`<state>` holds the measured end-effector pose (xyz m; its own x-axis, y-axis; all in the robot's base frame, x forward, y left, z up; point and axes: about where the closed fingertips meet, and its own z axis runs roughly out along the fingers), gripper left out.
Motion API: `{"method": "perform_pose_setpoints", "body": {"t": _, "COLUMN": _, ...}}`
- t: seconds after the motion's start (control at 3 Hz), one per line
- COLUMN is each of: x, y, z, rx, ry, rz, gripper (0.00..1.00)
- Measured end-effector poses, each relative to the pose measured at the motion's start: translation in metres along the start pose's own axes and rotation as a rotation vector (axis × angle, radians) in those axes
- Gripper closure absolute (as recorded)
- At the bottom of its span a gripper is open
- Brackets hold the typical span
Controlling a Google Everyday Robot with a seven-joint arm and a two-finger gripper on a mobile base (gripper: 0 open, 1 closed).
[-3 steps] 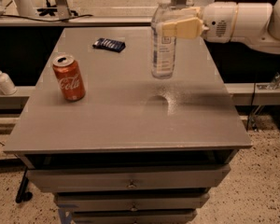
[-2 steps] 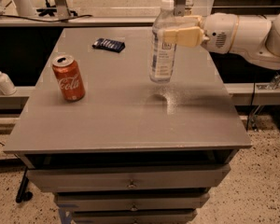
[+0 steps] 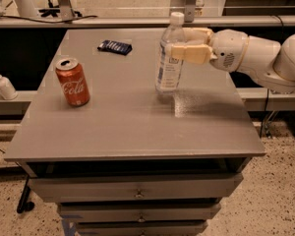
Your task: Place blue plastic bottle upright
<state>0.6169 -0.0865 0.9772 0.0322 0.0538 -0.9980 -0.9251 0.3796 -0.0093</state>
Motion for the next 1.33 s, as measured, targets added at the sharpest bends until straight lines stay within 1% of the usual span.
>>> {"method": "perform_pose_setpoints", "body": {"t": 0.33, "x": 0.002, "y": 0.004, "z": -0.001, "rx": -0.005, "ry": -0.017, "rz": -0.056, "gripper": 1.0}}
{"method": "perform_pose_setpoints", "body": {"t": 0.67, "x": 0.001, "y": 0.009, "z": 0.001, "rx": -0.026, "ry": -0.014, "rz": -0.119, "gripper": 1.0}}
{"method": "perform_pose_setpoints", "body": {"t": 1.0, "x": 0.004, "y": 0.013, "z": 0.005, "rx": -0.049, "ry": 0.011, "rz": -0.143, "gripper": 1.0}}
{"method": "perform_pose_setpoints", "body": {"t": 1.33, "x": 0.009, "y": 0.016, "z": 0.008, "rx": -0.069, "ry": 0.038, "rz": -0.15, "gripper": 1.0}}
